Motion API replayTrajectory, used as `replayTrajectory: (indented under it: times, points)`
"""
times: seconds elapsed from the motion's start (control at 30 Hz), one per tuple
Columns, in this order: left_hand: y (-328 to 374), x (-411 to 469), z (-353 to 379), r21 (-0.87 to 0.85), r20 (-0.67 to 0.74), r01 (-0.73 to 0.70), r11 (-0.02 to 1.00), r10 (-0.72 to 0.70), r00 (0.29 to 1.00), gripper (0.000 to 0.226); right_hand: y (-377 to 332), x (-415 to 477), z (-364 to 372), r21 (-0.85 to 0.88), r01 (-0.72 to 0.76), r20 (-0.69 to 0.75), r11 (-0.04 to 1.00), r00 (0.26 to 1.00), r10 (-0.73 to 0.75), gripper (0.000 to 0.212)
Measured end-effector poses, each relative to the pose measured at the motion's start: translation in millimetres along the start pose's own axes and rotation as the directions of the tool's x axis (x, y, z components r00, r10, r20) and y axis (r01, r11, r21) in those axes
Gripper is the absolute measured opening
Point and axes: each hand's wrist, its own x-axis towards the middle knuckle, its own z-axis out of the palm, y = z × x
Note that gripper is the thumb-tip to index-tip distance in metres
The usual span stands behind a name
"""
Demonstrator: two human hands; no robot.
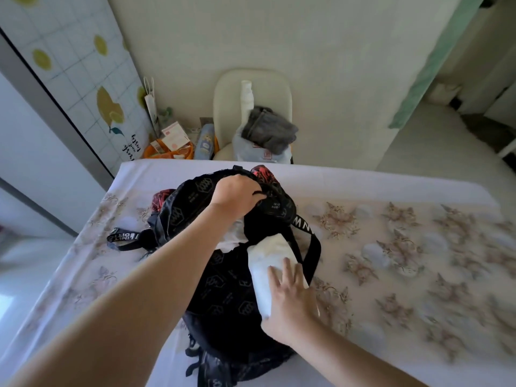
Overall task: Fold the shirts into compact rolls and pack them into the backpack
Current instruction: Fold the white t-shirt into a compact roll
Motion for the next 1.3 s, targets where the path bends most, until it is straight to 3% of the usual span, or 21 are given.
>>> replayTrajectory:
  times: [0.23, 0.3, 0.43, 0.57, 0.77, 0.87, 0.97, 1.03, 1.1, 1.3]
  points:
    - [10, -17, 6, -0.048, -0.008, 0.037, 0.998, -0.038, 0.999, 0.033, -18, 36, 2, 0.068, -0.271, 0.126, 0.960, 0.957, 0.261, 0.123]
    - [10, -20, 5, -0.068, -0.001, 0.038, 0.997, -0.038, 0.999, 0.031, -19, 42, 7, 0.063, -0.315, 0.093, 0.947, 0.947, 0.309, 0.118]
    - [7, -26, 3, -0.116, -0.003, 0.049, 0.992, -0.050, 0.999, 0.029, -15, 46, 10, 0.115, -0.243, -0.107, 0.963, 0.961, 0.256, 0.095]
    - [3, -20, -4, -0.156, -0.048, 0.041, 0.987, -0.049, 0.998, 0.027, -5, 63, -12, 0.120, -0.182, -0.350, 0.976, 0.912, 0.213, 0.089]
    - [0, -15, -9, -0.149, -0.044, 0.008, 0.989, -0.015, 0.999, 0.024, -21, 115, -14, 0.143, -0.195, -0.319, 0.970, 0.919, 0.232, 0.095]
    - [-4, -13, -5, -0.147, -0.037, 0.007, 0.989, -0.013, 0.999, 0.025, -15, 118, -3, 0.219, -0.001, -0.460, 0.976, 0.882, 0.104, 0.090]
    - [-6, -9, -2, -0.186, -0.060, 0.029, 0.982, -0.041, 0.997, 0.024, -5, 86, 22, 0.048, 0.256, -0.588, 0.966, 0.788, -0.180, 0.087]
    - [-6, -4, -1, -0.218, -0.075, 0.039, 0.975, -0.057, 0.996, 0.023, 0, 70, 37, -0.058, 0.244, -0.522, 0.968, 0.819, -0.238, 0.099]
    - [-6, 0, 1, -0.261, -0.077, 0.031, 0.965, -0.053, 0.996, 0.021, 2, 78, 46, -0.094, 0.174, -0.450, 0.980, 0.871, -0.197, 0.103]
    - [-17, -1, 6, -0.377, -0.237, -0.062, 0.924, -0.031, 0.971, 0.013, 2, 151, -3, -0.196, 0.228, -0.509, 0.954, 0.807, -0.298, 0.066]
